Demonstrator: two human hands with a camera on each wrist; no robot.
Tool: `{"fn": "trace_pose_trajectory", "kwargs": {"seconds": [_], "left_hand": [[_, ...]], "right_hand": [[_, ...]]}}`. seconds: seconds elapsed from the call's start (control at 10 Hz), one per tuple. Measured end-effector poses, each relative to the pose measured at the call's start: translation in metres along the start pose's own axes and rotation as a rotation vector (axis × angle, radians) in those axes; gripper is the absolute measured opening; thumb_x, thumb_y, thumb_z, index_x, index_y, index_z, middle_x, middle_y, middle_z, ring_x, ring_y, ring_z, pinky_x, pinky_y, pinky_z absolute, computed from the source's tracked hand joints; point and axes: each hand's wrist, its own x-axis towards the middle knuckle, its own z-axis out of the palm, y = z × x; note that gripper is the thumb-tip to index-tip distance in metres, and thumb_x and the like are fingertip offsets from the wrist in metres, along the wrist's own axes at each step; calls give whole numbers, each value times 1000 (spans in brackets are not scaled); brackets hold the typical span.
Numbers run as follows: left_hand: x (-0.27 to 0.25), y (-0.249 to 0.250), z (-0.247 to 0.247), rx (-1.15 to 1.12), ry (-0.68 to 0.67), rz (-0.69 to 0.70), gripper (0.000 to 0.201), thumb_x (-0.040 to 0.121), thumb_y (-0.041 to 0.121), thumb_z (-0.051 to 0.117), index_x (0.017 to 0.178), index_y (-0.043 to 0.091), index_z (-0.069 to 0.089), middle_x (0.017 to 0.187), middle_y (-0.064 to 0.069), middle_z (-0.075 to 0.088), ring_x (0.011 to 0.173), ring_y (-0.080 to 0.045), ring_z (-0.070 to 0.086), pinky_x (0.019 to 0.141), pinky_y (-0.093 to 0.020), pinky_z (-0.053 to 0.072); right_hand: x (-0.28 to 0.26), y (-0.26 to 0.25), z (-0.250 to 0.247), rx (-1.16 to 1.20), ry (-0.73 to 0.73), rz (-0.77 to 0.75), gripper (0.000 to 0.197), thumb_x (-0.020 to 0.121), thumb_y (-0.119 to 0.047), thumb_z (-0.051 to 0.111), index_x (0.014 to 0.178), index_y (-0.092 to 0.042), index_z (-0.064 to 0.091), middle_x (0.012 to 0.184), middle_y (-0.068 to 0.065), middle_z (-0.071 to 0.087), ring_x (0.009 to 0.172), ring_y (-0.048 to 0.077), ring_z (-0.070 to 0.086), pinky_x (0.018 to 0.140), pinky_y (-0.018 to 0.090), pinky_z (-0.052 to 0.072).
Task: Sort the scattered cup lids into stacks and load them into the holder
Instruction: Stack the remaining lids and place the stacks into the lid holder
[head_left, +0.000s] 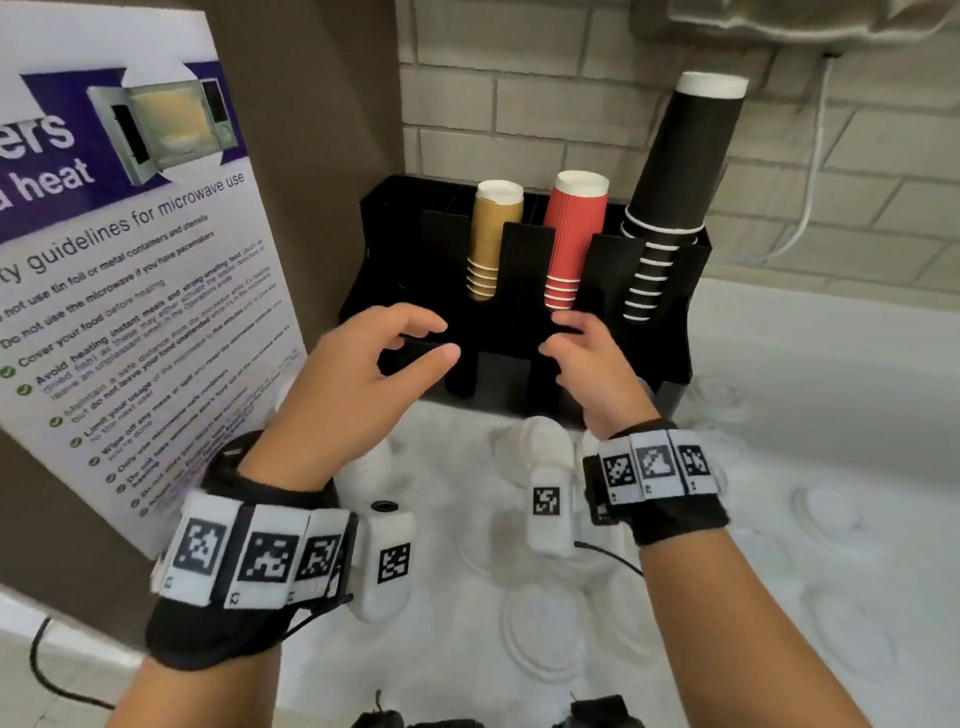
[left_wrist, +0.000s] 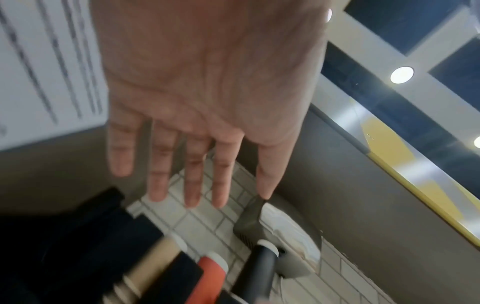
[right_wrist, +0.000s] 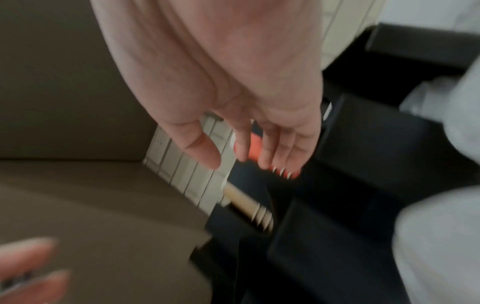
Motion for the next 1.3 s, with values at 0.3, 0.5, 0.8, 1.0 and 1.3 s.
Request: {"fn": "trace_pose_trajectory", "kwargs": {"seconds": [0.3, 0.5, 0.8, 1.0, 1.3], "left_hand": [[12, -12, 46, -228, -155, -13, 18, 88, 30, 67, 105, 32, 67, 109, 15, 66, 103, -5, 61, 90, -25, 47], [13, -21, 48, -296, -165, -20, 17, 87, 29, 68, 102, 35, 67, 106, 16, 66, 98, -4, 63, 87, -22, 48], [11, -29, 43, -344, -148, -30, 18, 88, 26, 68, 106, 31, 68, 107, 14, 67, 97, -7, 64, 87, -22, 49], [10, -27, 50, -356, -174, -29, 18, 87, 26, 68, 104, 32, 67, 108, 14, 67, 97, -5, 63, 85, -16, 49], [7, -26, 62, -375, -209, -51, 18, 88, 26, 67, 105, 33, 66, 110, 14, 65, 96, 0, 61, 76, -10, 45]], "right_hand": [[108, 10, -87, -546, -13, 253, 37, 92, -6, 53, 128, 1, 53, 105, 11, 55, 101, 20, 45, 76, 25, 49], [113, 19, -60, -1269, -360, 294, 42, 101, -27, 44, 135, -3, 49, 140, 13, 49, 125, 26, 50, 103, 37, 39], [104, 3, -46, -1286, -753, 238, 58, 95, -37, 52, 134, 5, 46, 139, 27, 46, 126, 33, 51, 82, 40, 51], [110, 23, -59, -1532, -386, 132, 42, 97, -21, 51, 134, -1, 50, 140, 21, 47, 130, 36, 44, 106, 44, 36], [98, 0, -69, -1367, -247, 130, 71, 91, -35, 59, 145, -3, 29, 149, 21, 34, 136, 37, 33, 110, 42, 27]]}}
